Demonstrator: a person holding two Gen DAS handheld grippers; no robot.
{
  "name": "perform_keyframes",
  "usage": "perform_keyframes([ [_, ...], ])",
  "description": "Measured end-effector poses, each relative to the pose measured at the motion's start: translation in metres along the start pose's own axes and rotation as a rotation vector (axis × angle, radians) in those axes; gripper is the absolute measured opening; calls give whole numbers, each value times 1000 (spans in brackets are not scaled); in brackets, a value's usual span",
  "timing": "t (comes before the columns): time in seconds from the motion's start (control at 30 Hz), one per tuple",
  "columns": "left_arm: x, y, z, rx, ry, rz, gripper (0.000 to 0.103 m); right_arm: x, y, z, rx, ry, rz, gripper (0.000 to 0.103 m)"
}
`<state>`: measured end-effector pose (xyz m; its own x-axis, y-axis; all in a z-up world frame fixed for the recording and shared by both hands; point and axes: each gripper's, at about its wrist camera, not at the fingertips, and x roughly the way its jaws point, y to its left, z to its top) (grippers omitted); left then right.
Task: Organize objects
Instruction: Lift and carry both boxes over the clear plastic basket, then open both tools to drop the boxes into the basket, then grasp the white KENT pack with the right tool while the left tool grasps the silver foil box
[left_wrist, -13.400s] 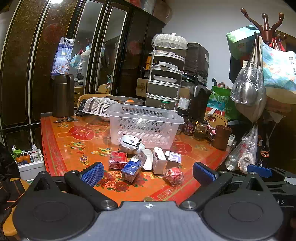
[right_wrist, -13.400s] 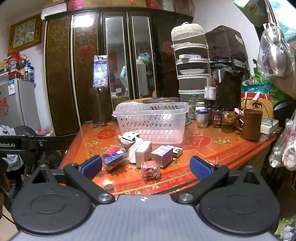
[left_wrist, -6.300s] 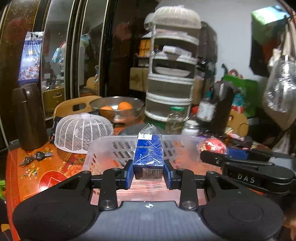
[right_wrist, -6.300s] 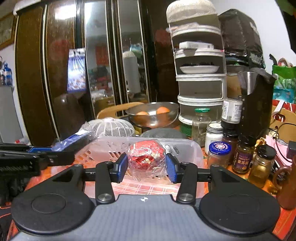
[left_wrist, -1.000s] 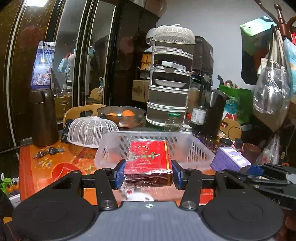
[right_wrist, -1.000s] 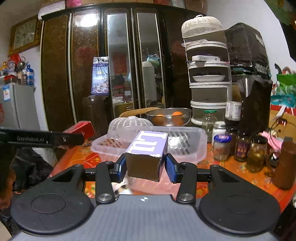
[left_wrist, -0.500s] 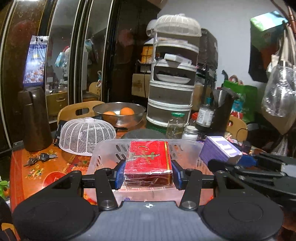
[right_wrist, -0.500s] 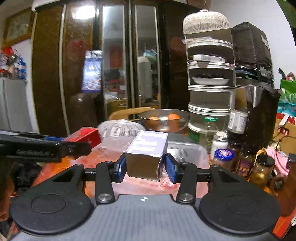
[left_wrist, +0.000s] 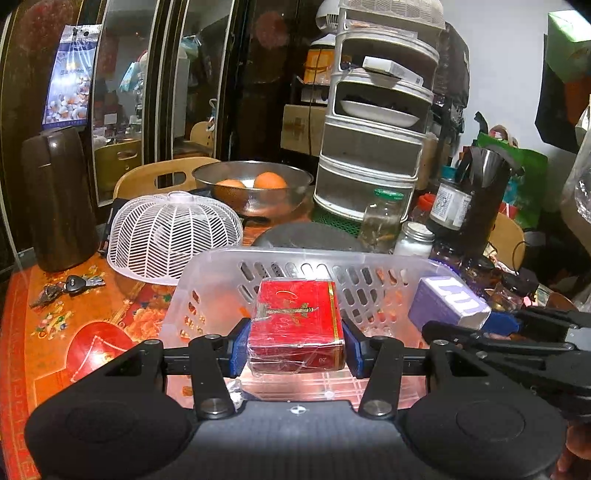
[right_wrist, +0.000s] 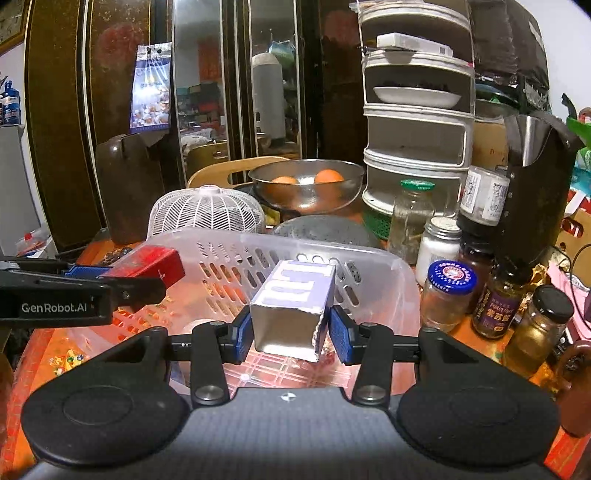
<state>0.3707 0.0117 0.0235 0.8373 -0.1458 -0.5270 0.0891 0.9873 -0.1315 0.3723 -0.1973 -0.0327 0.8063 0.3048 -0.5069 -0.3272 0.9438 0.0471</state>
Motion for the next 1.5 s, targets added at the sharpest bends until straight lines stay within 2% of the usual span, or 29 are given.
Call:
perform_keyframes([
  [0.07,-1,1,1,-10,-15,-6,63,-2,0,0,-1,-14,4,56],
  [0.1,-1,1,1,-10,-20,-12,81,-4,0,0,6,-25,0,72],
  [0.13,-2,1,1,-8,-28,-16,89,-6,-2,0,18,-38,0,82],
  [0.27,-22,5,-6,-13,-75,-10,90,-33,-8,-4,48,-115,8,87],
  [0.3,-31,7,-9,-21,-100,-20,93,-43,-9,-7,60,-137,9,98],
  [0.33,-44,8,-14,-26,-125,-35,99,-56,-11,-12,74,-164,12,103],
  [0.43,-78,14,-39,-39,-185,-73,103,-88,-13,-35,97,-223,44,103],
  [0.5,-94,19,-65,-61,-193,-84,103,-101,-12,-56,74,-214,45,103],
  [0.6,-100,28,-109,-103,-114,-127,103,-106,-14,-92,63,-181,-7,103],
  [0.67,-97,33,-131,-143,-59,-154,103,-103,-17,-114,74,-142,-6,103],
  [0.77,-86,29,-154,-132,9,-112,102,-88,-20,-134,107,-79,-9,99],
  [0.83,-80,24,-161,-104,21,-110,99,-77,-17,-137,107,-46,0,93],
  [0.97,-75,25,-167,-110,19,-106,99,-52,-2,-135,27,13,-23,92],
  [1.1,-77,26,-170,-97,6,-95,99,-39,-5,-139,43,55,-14,86],
  [1.23,-73,23,-175,-81,25,-93,99,-32,-4,-146,39,77,-4,79],
  [1.43,-71,22,-177,-69,45,-85,99,-32,-3,-146,29,76,-8,78],
  [1.47,-70,21,-177,-66,51,-85,99,-32,-2,-146,23,78,-12,76],
  [1.5,-69,21,-177,-63,57,-84,99,-31,0,-145,8,79,-21,70],
])
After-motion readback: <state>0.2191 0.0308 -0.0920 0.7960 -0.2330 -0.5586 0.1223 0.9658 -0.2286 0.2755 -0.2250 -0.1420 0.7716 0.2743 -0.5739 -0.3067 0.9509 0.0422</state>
